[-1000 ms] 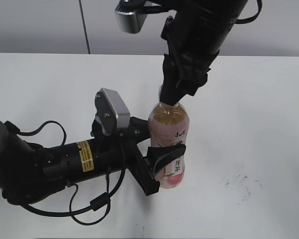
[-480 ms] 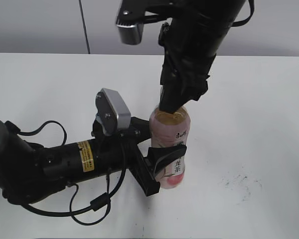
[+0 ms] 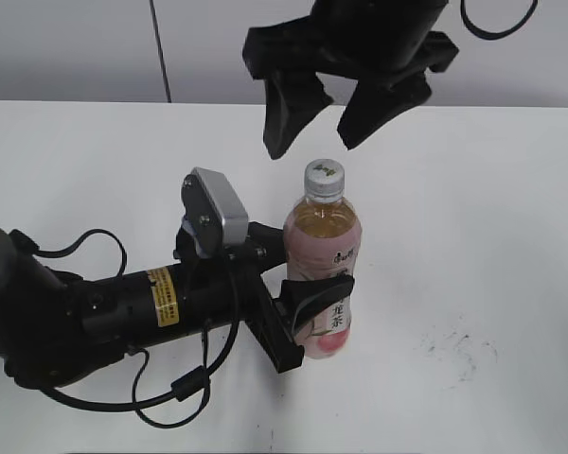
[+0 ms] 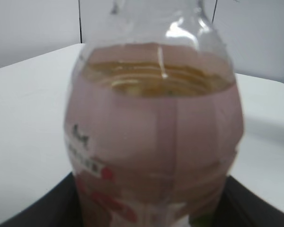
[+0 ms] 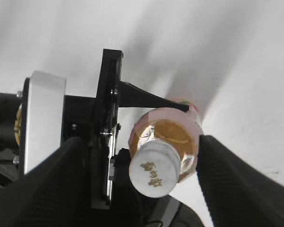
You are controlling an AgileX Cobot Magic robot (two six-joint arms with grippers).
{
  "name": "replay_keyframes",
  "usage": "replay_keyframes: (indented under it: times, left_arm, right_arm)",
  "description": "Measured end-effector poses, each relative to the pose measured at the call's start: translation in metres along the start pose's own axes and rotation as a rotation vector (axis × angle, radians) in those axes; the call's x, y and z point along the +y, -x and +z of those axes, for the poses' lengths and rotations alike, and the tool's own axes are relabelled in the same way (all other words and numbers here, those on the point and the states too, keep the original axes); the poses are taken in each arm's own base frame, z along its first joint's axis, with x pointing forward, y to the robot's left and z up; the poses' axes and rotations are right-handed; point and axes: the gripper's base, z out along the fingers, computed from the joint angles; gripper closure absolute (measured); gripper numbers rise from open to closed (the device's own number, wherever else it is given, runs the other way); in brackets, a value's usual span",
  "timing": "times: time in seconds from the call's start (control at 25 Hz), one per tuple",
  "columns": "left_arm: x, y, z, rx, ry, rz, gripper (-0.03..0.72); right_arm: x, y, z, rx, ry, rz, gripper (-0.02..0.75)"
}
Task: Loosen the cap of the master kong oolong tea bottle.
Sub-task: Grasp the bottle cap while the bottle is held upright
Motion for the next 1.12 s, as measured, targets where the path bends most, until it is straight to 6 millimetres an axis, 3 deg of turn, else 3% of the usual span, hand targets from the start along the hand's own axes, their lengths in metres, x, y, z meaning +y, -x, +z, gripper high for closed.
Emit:
replay_keyframes:
  times: [0.36,0.44,0.6,0.64,0.8,1.04,1.12]
  left_arm:
    - [0.0,0.0,0.0,0.0,0.0,0.0,0.297]
    - [0.0,0.0,0.0,0.0,0.0,0.0,0.297]
    - [0.0,0.0,0.0,-0.001,0.0,0.001,0.297]
    - [0.0,0.0,0.0,-0.001,-0.001,0.001,0.297]
    - [0.0,0.0,0.0,0.0,-0.001,0.001,0.297]
    - [0.0,0.0,0.0,0.001,-0.005,0.007,0.297]
    - [0.0,0.0,0.0,0.001,-0.006,0.008,0.297]
  right_arm:
    - [-0.006,-0.014,0.019,0.081,-0.02,0.11,0.193]
    - [-0.006,-0.014,0.019,0.081,-0.021,0.112,0.246]
    - [-0.007,-0.014,0.019,0.079,-0.034,0.076,0.462]
    - [-0.007,-0.014,0.019,0.08,-0.034,0.045,0.461]
    - [-0.007,-0.014,0.019,0.084,-0.023,-0.213,0.461]
    - [-0.007,-0.014,0.019,0.089,0.012,-1.045,0.463]
    - [-0.007,-0.014,0.019,0.089,0.021,-1.219,0.463]
